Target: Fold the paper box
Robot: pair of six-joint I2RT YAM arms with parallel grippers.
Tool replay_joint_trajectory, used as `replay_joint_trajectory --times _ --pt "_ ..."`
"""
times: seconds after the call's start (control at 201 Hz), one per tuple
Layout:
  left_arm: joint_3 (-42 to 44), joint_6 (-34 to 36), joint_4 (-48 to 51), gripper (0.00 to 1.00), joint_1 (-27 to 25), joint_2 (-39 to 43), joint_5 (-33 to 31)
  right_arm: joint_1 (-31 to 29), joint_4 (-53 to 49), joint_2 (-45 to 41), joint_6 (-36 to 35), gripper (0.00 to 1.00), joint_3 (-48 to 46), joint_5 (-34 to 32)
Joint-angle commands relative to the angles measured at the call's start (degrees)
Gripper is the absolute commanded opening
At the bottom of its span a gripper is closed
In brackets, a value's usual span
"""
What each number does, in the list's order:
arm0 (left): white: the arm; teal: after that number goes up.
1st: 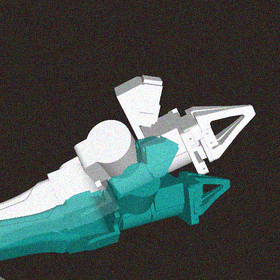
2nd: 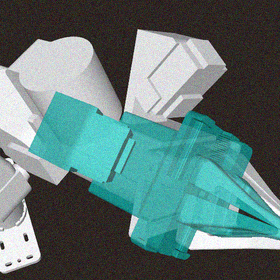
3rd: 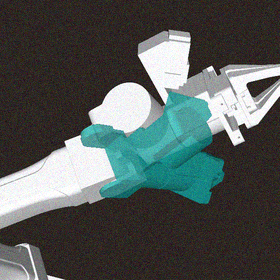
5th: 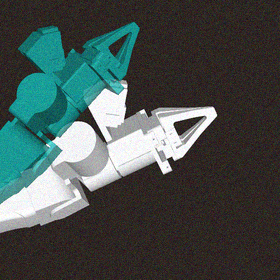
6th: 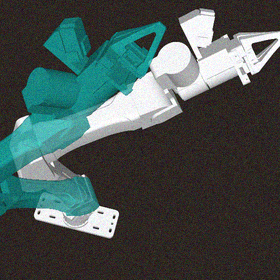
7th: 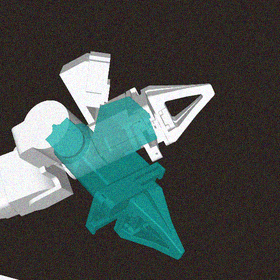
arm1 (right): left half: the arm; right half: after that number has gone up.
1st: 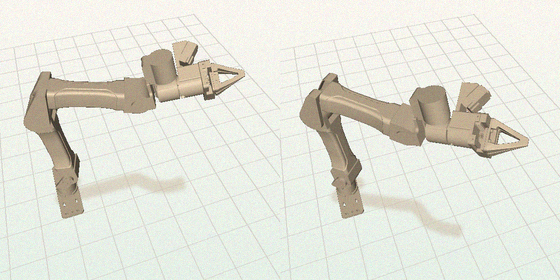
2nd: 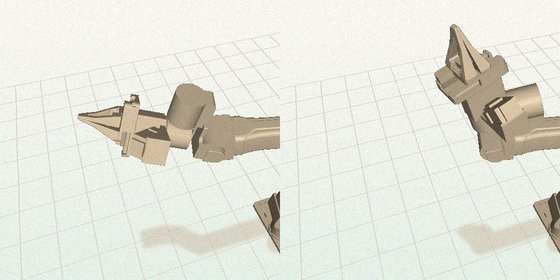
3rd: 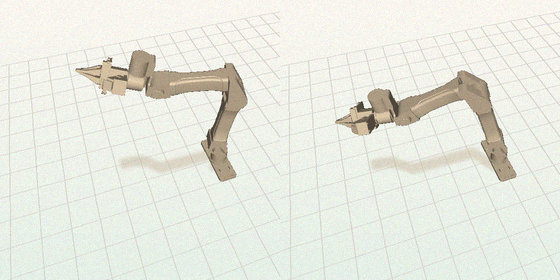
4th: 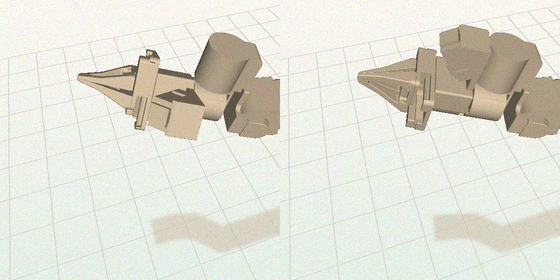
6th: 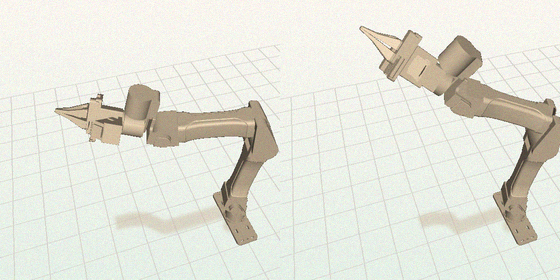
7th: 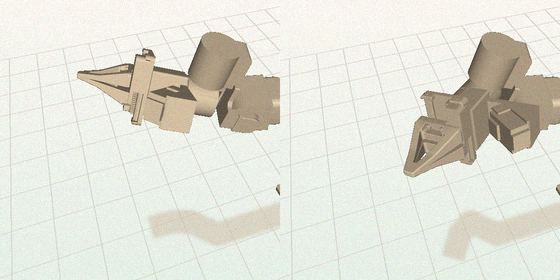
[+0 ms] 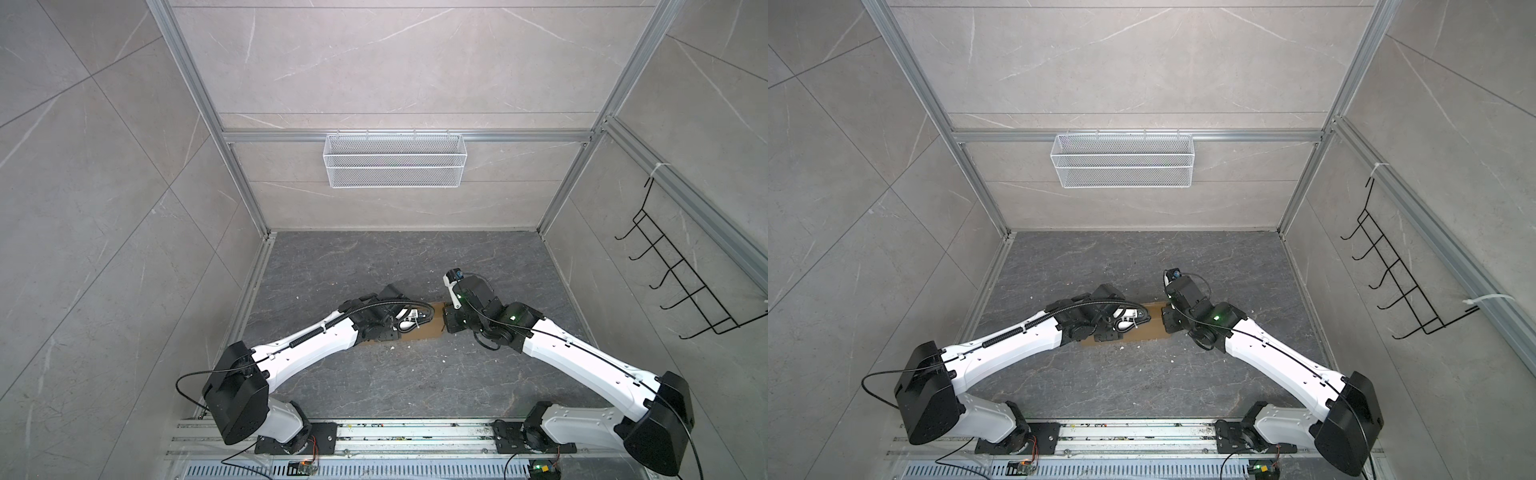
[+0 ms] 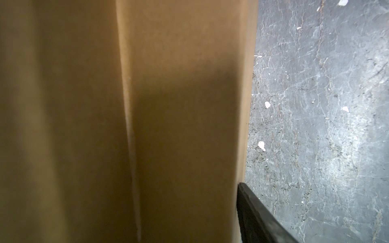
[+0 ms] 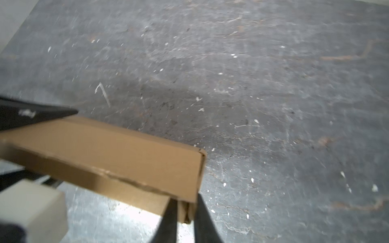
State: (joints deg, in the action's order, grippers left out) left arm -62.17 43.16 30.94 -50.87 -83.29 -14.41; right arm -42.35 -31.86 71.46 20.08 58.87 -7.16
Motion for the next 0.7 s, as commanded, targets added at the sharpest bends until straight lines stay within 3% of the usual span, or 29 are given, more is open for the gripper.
replay_joint_trajectory --times 0.0,0.169,0.254,0.358,0.508,0.692 --pt "2.6 0.8 1.3 0.64 -0.2 -1.8 1.8 1.7 -1.1 -0.9 1.1 0.36 1.0 14.5" --pt "2.7 1.1 1.4 0.64 -0.2 -1.8 1.8 14.5 -0.9 -3.5 7.8 0.50 0.6 38.3" --pt "2.6 1.0 1.4 0.64 -0.2 -1.7 1.6 20.4 -0.2 -2.9 14.3 0.54 0.3 45.8" --pt "2.4 1.0 1.5 0.64 -0.2 -1.7 1.7 23.1 -2.1 0.8 21.5 0.56 0.4 49.8" --pt "2.2 1.0 1.6 0.64 -0.2 -2.1 1.7 23.2 5.9 2.5 33.0 0.57 -2.6 50.1" --pt "1.8 1.1 1.6 0.64 -0.3 -2.2 1.7 23.1 8.1 4.4 37.5 0.58 -3.7 49.5"
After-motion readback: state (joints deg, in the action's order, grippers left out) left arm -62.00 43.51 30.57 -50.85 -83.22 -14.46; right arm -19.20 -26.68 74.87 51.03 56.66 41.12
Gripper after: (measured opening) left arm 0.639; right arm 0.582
